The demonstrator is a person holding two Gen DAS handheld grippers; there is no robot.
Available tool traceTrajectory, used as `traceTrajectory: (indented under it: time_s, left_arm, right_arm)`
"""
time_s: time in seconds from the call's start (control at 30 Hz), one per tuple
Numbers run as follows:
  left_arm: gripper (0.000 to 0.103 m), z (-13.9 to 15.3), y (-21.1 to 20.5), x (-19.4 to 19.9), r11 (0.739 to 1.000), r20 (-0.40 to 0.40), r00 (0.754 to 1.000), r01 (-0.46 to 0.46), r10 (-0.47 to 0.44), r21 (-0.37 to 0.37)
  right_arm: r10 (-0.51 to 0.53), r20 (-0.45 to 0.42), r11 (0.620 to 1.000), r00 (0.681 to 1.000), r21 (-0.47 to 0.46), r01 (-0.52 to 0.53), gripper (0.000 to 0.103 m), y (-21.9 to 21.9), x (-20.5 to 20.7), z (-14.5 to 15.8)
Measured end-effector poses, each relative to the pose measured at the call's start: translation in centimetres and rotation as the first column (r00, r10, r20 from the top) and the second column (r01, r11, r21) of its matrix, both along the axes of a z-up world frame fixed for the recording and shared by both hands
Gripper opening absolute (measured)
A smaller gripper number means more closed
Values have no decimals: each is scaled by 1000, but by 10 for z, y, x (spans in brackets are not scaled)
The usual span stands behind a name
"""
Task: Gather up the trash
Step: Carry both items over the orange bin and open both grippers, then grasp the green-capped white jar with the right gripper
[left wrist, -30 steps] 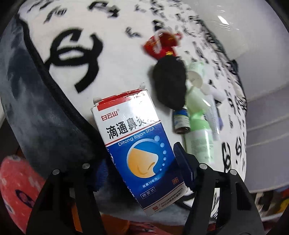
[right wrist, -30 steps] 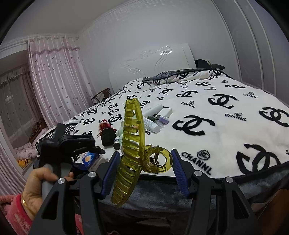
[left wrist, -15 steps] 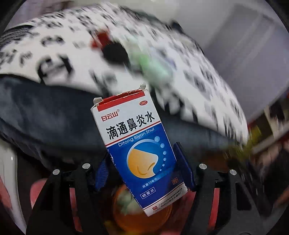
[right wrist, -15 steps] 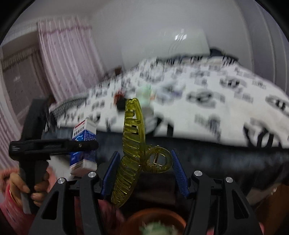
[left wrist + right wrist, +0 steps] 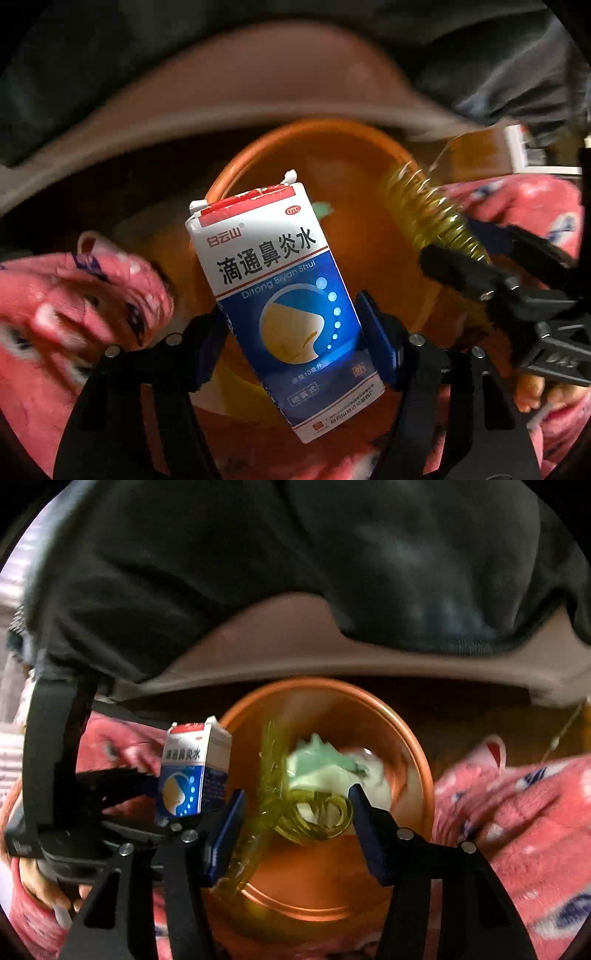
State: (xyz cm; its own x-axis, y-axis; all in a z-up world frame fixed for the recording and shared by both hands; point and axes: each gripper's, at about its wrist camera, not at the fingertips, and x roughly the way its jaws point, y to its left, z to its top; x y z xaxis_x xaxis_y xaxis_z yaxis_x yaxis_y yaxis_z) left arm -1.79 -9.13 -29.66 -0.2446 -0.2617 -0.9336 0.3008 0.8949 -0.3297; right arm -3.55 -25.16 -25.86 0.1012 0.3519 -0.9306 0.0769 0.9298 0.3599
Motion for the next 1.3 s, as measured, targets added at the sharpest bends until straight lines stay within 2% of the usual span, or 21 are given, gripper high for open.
traceTrajectory:
  time_s: [0.03,0.07,0.13,0.23,0.73,0.8,0.87,0.97,1.03,1.1,1.17,1.23,1.3]
  left_arm:
    - [68,-6,0,0,1000,-13,1000,-6,7,15]
    - [68,-9,5,4,1000,-27,999,-16,16,18]
    - [69,-13,12,5,999,-46,998,-50,50,14]
    - [78,-13,16,6,997,-39,996,-76,76,10]
    - [78,16,31,9,991,76,988,-132,132,2]
    - [78,25,32,8,990,105,984,-142,141,4]
    - [78,44,34,8,988,181,972,-153,149,5]
    - [78,80,34,7,989,324,936,-149,136,16]
    - [78,112,34,5,989,435,892,-148,122,27]
    - [78,141,35,4,986,527,841,-162,120,33]
    - [83,172,38,3,983,614,779,-181,130,22]
    - [85,202,44,1,978,688,710,-209,153,-2]
    - [89,219,48,0,974,726,667,-228,167,-14]
  right_arm:
    - [-16,-20,1000,1000,0,16,79,-3,1,-4]
    - [-24,-22,1000,999,10,24,84,-4,1,-6]
    - [-40,-6,999,999,18,40,84,-7,1,-4]
    - [-61,7,998,998,22,60,84,-12,-2,-2]
    - [-144,105,989,984,49,139,83,-28,-14,24]
    - [-147,122,989,982,46,142,83,-29,-14,29]
    - [-149,158,989,976,35,145,83,-29,-14,41]
    - [-135,267,990,954,2,140,83,-32,-13,75]
    - [-118,342,992,932,-10,129,83,-31,-11,102]
    - [-85,432,994,898,-31,109,84,-26,-6,133]
    - [-37,534,995,845,-60,82,90,-19,2,169]
    - [-8,601,995,799,-78,69,91,-12,12,195]
    - [17,657,997,754,-71,39,98,-4,31,220]
